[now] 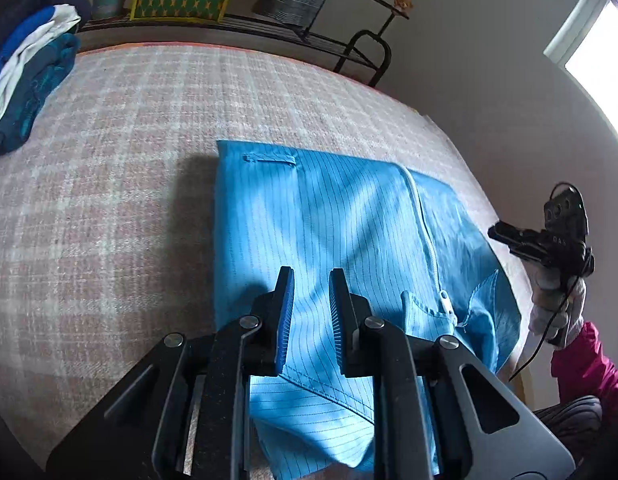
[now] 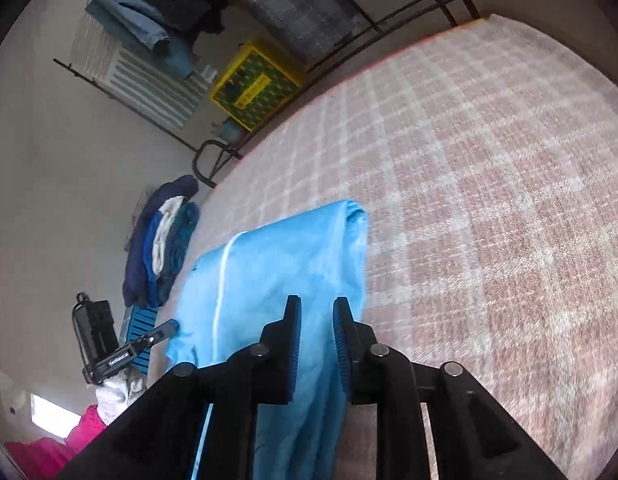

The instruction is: Fold large clothes

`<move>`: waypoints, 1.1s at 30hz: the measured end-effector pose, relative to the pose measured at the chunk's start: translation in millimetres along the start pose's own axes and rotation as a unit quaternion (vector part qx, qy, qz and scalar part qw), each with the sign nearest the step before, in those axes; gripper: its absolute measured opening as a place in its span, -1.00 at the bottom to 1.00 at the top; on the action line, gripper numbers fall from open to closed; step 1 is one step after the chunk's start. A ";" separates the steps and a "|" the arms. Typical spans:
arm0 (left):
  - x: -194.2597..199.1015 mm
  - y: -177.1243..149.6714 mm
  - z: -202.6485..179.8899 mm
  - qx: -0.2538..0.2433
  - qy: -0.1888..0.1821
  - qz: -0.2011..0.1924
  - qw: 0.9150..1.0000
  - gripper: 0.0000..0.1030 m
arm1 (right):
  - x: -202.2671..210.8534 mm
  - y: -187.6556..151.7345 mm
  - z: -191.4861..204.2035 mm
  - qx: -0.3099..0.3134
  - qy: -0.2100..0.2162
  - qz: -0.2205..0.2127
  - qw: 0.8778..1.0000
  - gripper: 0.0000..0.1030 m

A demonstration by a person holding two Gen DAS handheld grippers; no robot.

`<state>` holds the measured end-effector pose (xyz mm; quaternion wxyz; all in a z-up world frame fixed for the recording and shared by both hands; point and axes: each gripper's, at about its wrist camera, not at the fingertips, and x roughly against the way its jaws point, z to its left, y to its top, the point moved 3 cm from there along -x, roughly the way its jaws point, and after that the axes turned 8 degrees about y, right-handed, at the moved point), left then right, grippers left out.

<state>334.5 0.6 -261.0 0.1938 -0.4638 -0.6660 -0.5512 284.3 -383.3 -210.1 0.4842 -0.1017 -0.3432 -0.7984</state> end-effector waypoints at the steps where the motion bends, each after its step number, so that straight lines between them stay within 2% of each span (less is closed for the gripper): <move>1: 2.4 -0.4 6.4 0.014 -0.001 -0.001 1.000 -0.68 | -0.1 -5.4 9.6 0.012 -0.004 0.011 1.000 -0.60; 3: 0.1 -4.0 16.2 0.031 -0.011 0.013 0.999 -0.68 | -9.0 -19.3 20.4 0.034 -0.036 0.046 0.998 -0.60; 6: -9.2 -18.8 25.8 0.041 -0.016 0.045 0.998 -0.68 | -22.4 -45.2 7.2 0.036 -0.108 0.103 0.988 -0.60; 8: -9.1 -30.1 26.5 0.026 -0.010 0.052 0.998 -0.67 | -26.5 -63.9 -3.1 0.022 -0.126 0.134 0.983 -0.61; 9: -6.1 -34.8 25.0 0.016 -0.006 0.050 0.999 -0.68 | -22.7 -69.5 -0.5 0.034 -0.133 0.127 0.982 -0.62; 11: 3.3 -42.3 24.5 0.007 0.001 0.049 0.999 -0.67 | -18.1 -76.6 6.6 0.050 -0.156 0.152 0.975 -0.61; 12: 10.0 -45.2 26.9 0.011 0.001 0.045 0.999 -0.67 | -12.6 -77.0 11.5 0.055 -0.161 0.149 0.974 -0.60; 14: 21.9 -46.3 38.4 0.043 -0.013 0.036 0.998 -0.50 | -0.2 -73.0 22.9 0.060 -0.159 0.131 0.977 -0.55; 16: 30.4 -44.1 56.1 0.090 -0.028 0.028 0.995 0.20 | 13.0 -64.4 33.2 0.068 -0.160 0.085 0.981 -0.15; 17: 32.9 -42.5 64.9 0.117 -0.041 0.026 0.992 0.25 | 17.8 -59.4 40.2 0.075 -0.166 0.061 0.981 0.00; 18: 32.9 -40.1 72.3 0.142 -0.060 0.030 0.988 0.25 | 21.1 -55.7 41.2 0.078 -0.164 0.036 0.983 0.31; 19: 30.7 -38.3 78.9 0.167 -0.081 0.039 0.982 0.25 | 23.4 -52.2 40.4 0.073 -0.155 0.014 0.985 0.47; 22: 18.9 -31.0 93.2 0.223 -0.122 0.055 0.966 0.25 | 17.1 -43.0 20.4 0.025 -0.146 -0.020 0.989 0.47; 25: 0.5 -24.8 100.1 0.258 -0.163 0.077 0.949 0.25 | 8.4 -35.7 -1.8 0.005 -0.157 -0.002 0.988 0.45; 28: -19.7 -17.6 104.7 0.285 -0.182 0.091 0.937 0.25 | -1.1 -29.3 -15.2 -0.042 -0.103 0.006 0.994 0.45; 31: -26.7 -8.5 102.3 0.289 -0.203 0.094 0.931 0.25 | -19.0 -27.8 -23.2 -0.065 -0.058 0.026 0.996 0.39; 33: -32.9 -1.3 98.1 0.280 -0.210 0.100 0.931 0.25 | -37.6 -29.0 -25.0 -0.066 -0.044 0.051 0.996 0.33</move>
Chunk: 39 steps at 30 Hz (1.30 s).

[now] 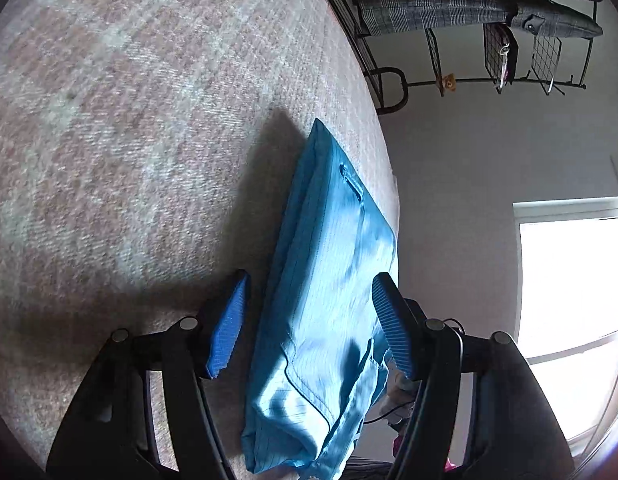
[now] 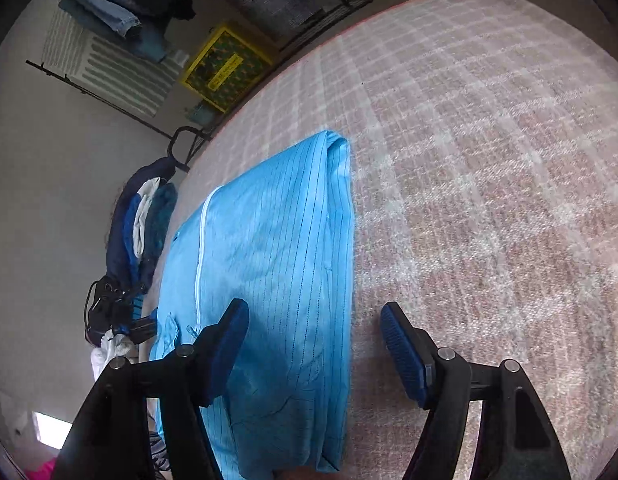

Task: Fold large clothes
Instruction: 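Grasp the folded coat with both tools and lift it off the bed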

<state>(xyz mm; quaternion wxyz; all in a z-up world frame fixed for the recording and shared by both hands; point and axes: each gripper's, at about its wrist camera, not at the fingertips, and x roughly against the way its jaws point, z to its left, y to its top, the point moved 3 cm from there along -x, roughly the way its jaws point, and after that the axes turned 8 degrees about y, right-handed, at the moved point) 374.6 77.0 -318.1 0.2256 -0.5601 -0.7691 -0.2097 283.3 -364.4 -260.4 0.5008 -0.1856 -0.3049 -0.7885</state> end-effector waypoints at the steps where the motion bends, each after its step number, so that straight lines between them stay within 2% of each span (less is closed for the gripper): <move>1: -4.3 1.5 -3.2 -0.004 0.001 0.003 1.000 0.25 | -1.7 1.4 2.6 0.011 0.002 -0.010 1.000 0.33; 3: -16.4 4.3 -11.8 -0.016 0.004 0.014 1.000 0.14 | -9.8 4.5 4.4 0.008 0.023 -0.004 1.000 0.33; 6: -25.4 5.7 -20.8 -0.034 0.018 0.017 0.999 0.04 | -17.0 12.0 0.7 -0.014 0.060 -0.018 0.998 0.30; 8: -30.1 8.8 -23.7 -0.034 0.021 0.019 0.999 -0.06 | -21.6 16.7 -2.9 -0.027 0.070 -0.020 0.997 0.18; 10: -33.6 9.0 -22.5 -0.034 0.041 0.017 0.998 -0.41 | -28.0 19.1 -4.1 -0.034 0.066 -0.016 0.997 -0.14; 11: -33.1 7.0 -21.1 -0.033 0.043 0.013 0.998 -0.44 | -29.7 19.8 -3.4 -0.034 0.065 -0.014 0.997 -0.21; 16: -36.1 3.4 -40.3 -0.073 0.091 -0.012 0.993 -0.65 | -29.3 16.8 13.8 0.008 0.015 -0.008 1.000 -0.73; 19: -32.4 -2.7 -58.0 -0.106 0.118 -0.030 0.987 -0.76 | -26.9 16.0 33.3 0.045 -0.030 -0.005 0.999 -0.85; 22: -26.3 -8.2 -80.2 -0.147 0.142 -0.050 0.978 -0.82 | -21.5 14.0 53.5 0.067 -0.056 -0.012 0.996 -0.90; 28: 2.4 -23.3 -104.0 -0.193 0.157 -0.080 0.965 -0.84 | -10.0 5.4 100.8 0.117 -0.077 -0.024 0.990 -0.92; 34: 60.5 -27.3 -103.9 -0.206 0.149 -0.114 0.960 -0.85 | -11.8 -12.2 151.9 0.143 -0.067 -0.032 0.987 -0.94; 39: 133.4 -31.8 -94.3 -0.220 0.154 -0.152 0.951 -0.85 | -27.0 -20.8 210.5 0.172 -0.038 -0.037 0.984 -0.94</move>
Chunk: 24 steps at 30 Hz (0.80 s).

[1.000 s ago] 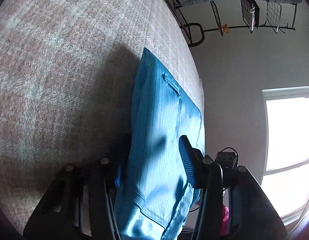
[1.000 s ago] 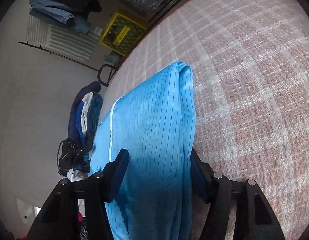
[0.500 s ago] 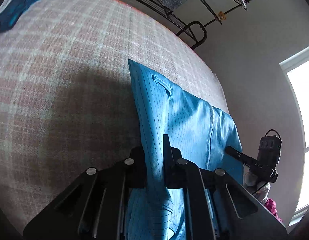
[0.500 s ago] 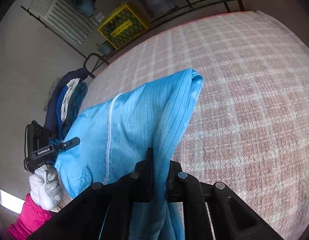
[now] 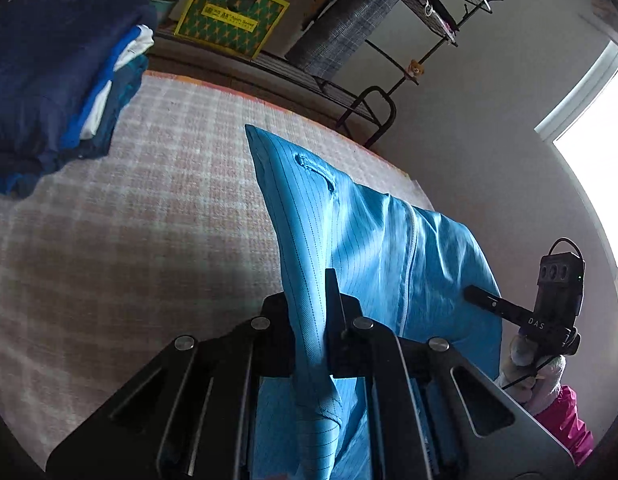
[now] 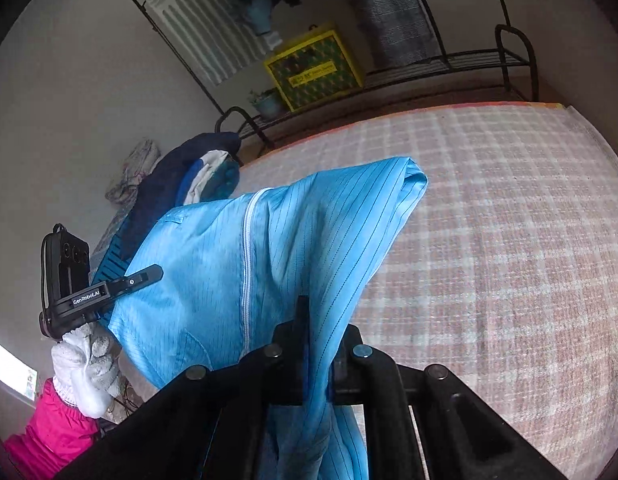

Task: Fold large clothes
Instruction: 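Grasp the folded coat with both tools and lift it off the bed, then carry the folded coat with both tools onto the dark clothes stack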

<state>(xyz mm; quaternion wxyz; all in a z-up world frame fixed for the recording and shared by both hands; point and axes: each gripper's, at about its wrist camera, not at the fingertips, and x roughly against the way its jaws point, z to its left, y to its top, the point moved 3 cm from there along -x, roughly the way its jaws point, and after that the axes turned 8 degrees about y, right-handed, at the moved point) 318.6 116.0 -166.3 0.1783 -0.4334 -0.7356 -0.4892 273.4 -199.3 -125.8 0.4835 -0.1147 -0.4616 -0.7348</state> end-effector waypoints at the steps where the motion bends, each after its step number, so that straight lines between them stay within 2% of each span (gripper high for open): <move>1: 11.6 4.3 9.2 0.004 0.003 -0.005 1.000 -0.85 | -4.1 3.1 12.9 0.005 0.007 0.000 1.000 -0.94; 7: 83.9 36.1 69.4 0.016 0.028 -0.047 0.998 -0.85 | -40.7 32.3 94.8 0.050 0.036 0.004 0.998 -0.94; 13: 145.6 84.1 127.2 0.025 0.063 -0.096 0.993 -0.85 | -88.9 67.4 174.3 0.103 0.055 0.014 0.993 -0.94; 19: 188.2 152.7 186.0 0.030 0.099 -0.142 0.984 -0.85 | -146.5 119.6 240.5 0.142 0.064 0.013 0.988 -0.94; 24: 204.6 221.8 220.7 0.017 0.134 -0.177 0.975 -0.85 | -194.9 175.5 272.0 0.137 0.084 -0.003 0.987 -0.94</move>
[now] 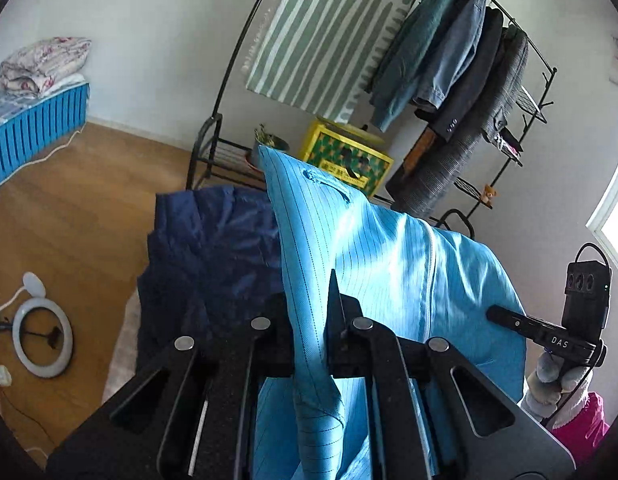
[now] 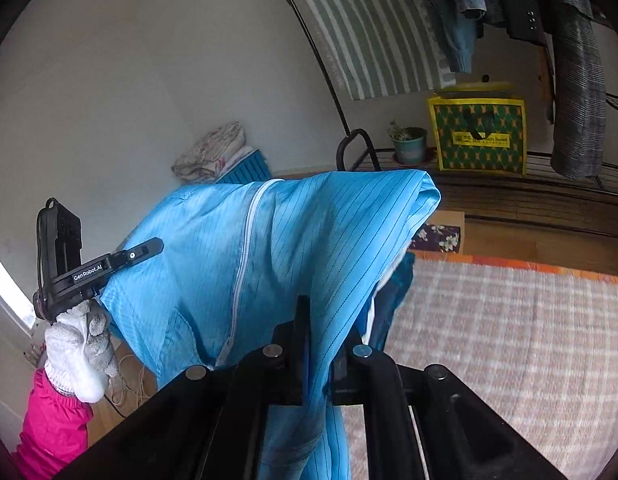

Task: Fold large clothes
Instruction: 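Carry the folded coat with both tools onto the dark clothes stack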

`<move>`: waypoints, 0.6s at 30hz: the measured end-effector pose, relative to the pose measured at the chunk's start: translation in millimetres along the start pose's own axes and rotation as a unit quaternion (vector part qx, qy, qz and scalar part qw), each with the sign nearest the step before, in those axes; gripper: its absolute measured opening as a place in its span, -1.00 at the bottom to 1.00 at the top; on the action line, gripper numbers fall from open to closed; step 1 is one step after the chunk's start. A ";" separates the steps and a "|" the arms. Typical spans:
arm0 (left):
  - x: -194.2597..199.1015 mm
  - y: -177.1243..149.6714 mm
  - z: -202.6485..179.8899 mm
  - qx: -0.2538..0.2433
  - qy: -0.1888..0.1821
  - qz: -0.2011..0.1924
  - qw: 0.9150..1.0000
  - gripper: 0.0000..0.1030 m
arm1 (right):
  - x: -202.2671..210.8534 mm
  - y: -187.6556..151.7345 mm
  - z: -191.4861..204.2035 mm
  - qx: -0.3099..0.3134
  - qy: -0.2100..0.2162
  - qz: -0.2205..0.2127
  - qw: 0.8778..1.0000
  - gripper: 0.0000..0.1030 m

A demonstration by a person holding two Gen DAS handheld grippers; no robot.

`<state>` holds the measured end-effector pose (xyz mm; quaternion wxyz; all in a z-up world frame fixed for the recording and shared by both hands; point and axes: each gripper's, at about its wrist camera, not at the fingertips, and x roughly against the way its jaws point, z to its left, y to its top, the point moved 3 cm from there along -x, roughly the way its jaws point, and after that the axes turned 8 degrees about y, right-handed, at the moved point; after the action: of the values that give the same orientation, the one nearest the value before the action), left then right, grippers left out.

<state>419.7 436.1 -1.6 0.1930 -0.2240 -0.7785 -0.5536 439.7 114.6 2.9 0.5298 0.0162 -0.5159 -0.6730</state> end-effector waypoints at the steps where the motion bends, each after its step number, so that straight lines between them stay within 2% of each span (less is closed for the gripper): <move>1: -5.1 14.2 5.3 -0.002 0.009 -0.010 1.000 -0.85 | -11.4 10.2 -0.9 -0.001 0.005 -0.004 1.000 -0.94; 5: -34.5 58.8 30.2 -0.003 0.035 -0.039 0.999 -0.85 | -63.3 42.2 -12.1 -0.003 0.010 -0.009 1.000 -0.94; 8: -75.7 75.5 52.8 0.018 0.050 -0.030 0.998 -0.85 | -102.4 54.2 -27.0 -0.007 0.012 -0.006 1.000 -0.94; 14: -162.1 74.1 92.4 0.034 0.097 0.011 0.995 -0.85 | -163.7 47.8 -61.6 -0.011 -0.017 0.026 0.999 -0.94; 18: -201.4 62.5 101.0 0.017 0.141 0.022 0.990 -0.85 | -182.5 41.1 -75.9 -0.002 -0.048 0.043 0.998 -0.93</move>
<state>615.7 522.6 -95.2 0.3166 -0.1581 -0.7475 -0.5622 591.4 200.3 -99.1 0.5332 -0.0393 -0.5394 -0.6506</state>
